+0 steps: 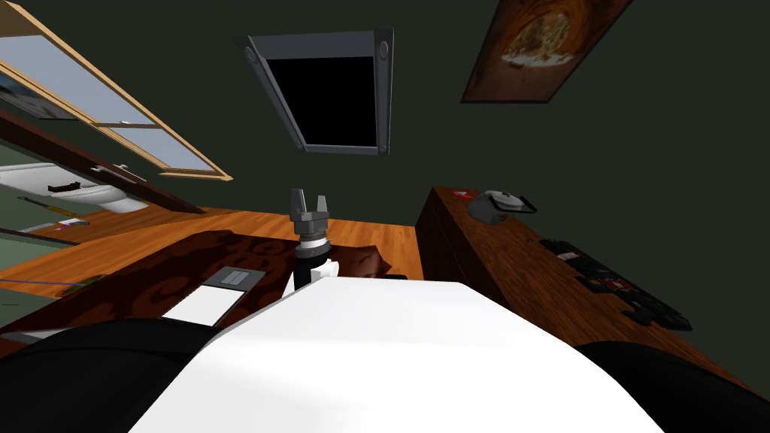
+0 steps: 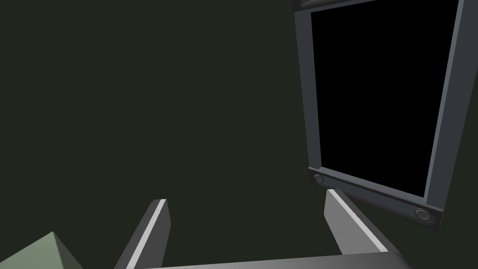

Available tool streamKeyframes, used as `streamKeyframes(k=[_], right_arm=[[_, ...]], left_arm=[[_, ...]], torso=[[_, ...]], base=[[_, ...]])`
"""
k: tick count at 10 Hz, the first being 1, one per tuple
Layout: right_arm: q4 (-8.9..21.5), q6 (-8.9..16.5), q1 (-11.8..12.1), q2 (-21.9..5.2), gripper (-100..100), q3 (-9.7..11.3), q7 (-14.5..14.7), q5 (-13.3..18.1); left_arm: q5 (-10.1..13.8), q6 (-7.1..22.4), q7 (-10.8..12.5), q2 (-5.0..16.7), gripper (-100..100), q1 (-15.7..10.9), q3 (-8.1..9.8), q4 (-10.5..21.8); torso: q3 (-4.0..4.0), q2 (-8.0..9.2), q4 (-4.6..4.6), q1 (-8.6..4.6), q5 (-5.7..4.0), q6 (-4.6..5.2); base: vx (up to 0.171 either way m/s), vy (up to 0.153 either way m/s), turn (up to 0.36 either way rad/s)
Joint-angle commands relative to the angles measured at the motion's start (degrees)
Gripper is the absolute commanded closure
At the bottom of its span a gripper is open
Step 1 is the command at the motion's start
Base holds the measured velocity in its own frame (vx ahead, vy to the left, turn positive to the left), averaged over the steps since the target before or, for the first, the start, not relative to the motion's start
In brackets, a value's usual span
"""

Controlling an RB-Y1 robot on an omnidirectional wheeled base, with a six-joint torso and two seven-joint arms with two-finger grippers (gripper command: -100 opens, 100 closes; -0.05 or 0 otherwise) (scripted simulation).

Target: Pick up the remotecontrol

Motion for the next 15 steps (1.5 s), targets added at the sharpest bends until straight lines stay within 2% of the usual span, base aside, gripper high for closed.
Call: streamKeyframes(k=[1,2,3,4,5,6,7,8,9,10,11,12,13,14,15], right_arm=[[0.0,0.0,0.0,0.0,100,0.0,0.0,0.0],[0.0,0.0,0.0,0.0,100,0.0,0.01,0.0],[0.0,0.0,-0.01,0.0,0,0.0,0.02,0.01],[-2.83,1.12,2.82,-1.63,100,-1.01,1.27,-2.86],[-4.15,2.36,4.37,-3.5,100,-2.19,2.74,-4.33],[-4.38,2.36,4.8,-3.5,100,-2.19,2.74,-5.15],[-6.01,2.36,6.46,-3.5,100,-2.19,2.74,-6.89],[-8.25,3.6,8.6,-5.38,100,-3.37,4.2,-8.97],[-9.93,3.6,10.17,-5.38,100,-3.37,4.2,-10.66],[-9.93,3.6,10.17,-5.38,100,-3.37,4.2,-11.32],[-11.86,4.85,12.26,-7.25,100,-4.55,5.67,-13.19],[-13.47,4.85,13.84,-7.25,100,-4.55,5.67,-14.85],[-13.49,4.85,13.84,-7.25,100,-4.55,5.67,-15.54],[-15.71,6.09,16.05,-9.12,100,-5.74,7.14,-17.51],[-17.04,6.09,17.51,-9.12,100,-5.74,7.14,-19.25]], left_arm=[[0.0,0.0,0.0,0.0,0,0.0,0.0,0.0],[0.0,0.0,0.0,0.0,0,0.0,0.0,0.0],[0.0,0.0,0.0,0.0,0,0.0,0.0,0.0],[0.0,0.0,0.0,0.0,0,0.0,0.0,0.0],[0.0,0.0,0.0,0.0,0,-0.01,0.0,0.0],[0.0,0.0,0.0,0.0,0,-0.02,0.0,0.0],[0.0,0.0,0.0,0.0,0,-0.01,0.0,0.0],[0.0,0.0,0.0,0.0,0,0.0,0.0,0.0],[0.0,0.0,0.0,0.0,0,-0.01,0.0,0.0],[0.0,0.0,0.0,0.0,0,-0.01,0.0,0.0],[0.0,0.0,0.0,0.0,0,0.0,0.0,0.0],[0.0,0.0,0.0,0.0,0,-0.01,0.0,0.0],[0.0,0.0,0.0,0.0,0,-0.01,0.0,0.0],[0.0,0.0,0.0,0.0,0,0.0,0.0,0.0],[0.0,0.0,0.0,0.0,0,-0.01,0.0,0.0]], torso=[[0.0,0.0,0.0,0.0,0.0,0.0],[0.0,0.01,0.0,0.0,0.01,0.01],[0.0,0.01,0.0,0.01,0.01,0.01],[0.01,0.01,0.0,0.01,0.01,0.01],[0.05,0.11,0.02,-0.04,0.05,-0.14],[0.15,0.29,0.06,-0.1,0.07,-0.25],[0.19,0.33,0.07,-0.08,0.07,-0.07],[0.15,0.25,0.05,0.0,0.04,0.05],[0.14,0.25,0.05,0.05,0.09,-0.12],[0.13,0.24,0.04,0.06,0.07,-0.05],[0.08,0.14,0.02,0.06,0.07,-0.01],[0.08,0.16,0.02,0.06,0.12,-0.16],[0.09,0.16,0.02,0.04,0.08,-0.07],[0.05,0.1,0.0,0.05,0.08,0.0],[0.06,0.13,0.01,0.04,0.11,-0.12]], base=[[0.0,0.0,0.0],[0.0,0.0,0.0],[0.0,0.0,0.0],[-0.057,-0.018,0.195],[-0.139,-0.029,0.314],[-0.116,-0.033,0.12],[-0.042,-0.023,-0.023],[-0.069,-0.007,0.113],[-0.069,-0.008,0.116],[-0.024,-0.008,0.008],[-0.064,-0.009,0.145],[-0.067,-0.02,0.129],[-0.025,-0.013,0.0],[-0.058,-0.016,0.11],[-0.073,-0.025,0.131]])
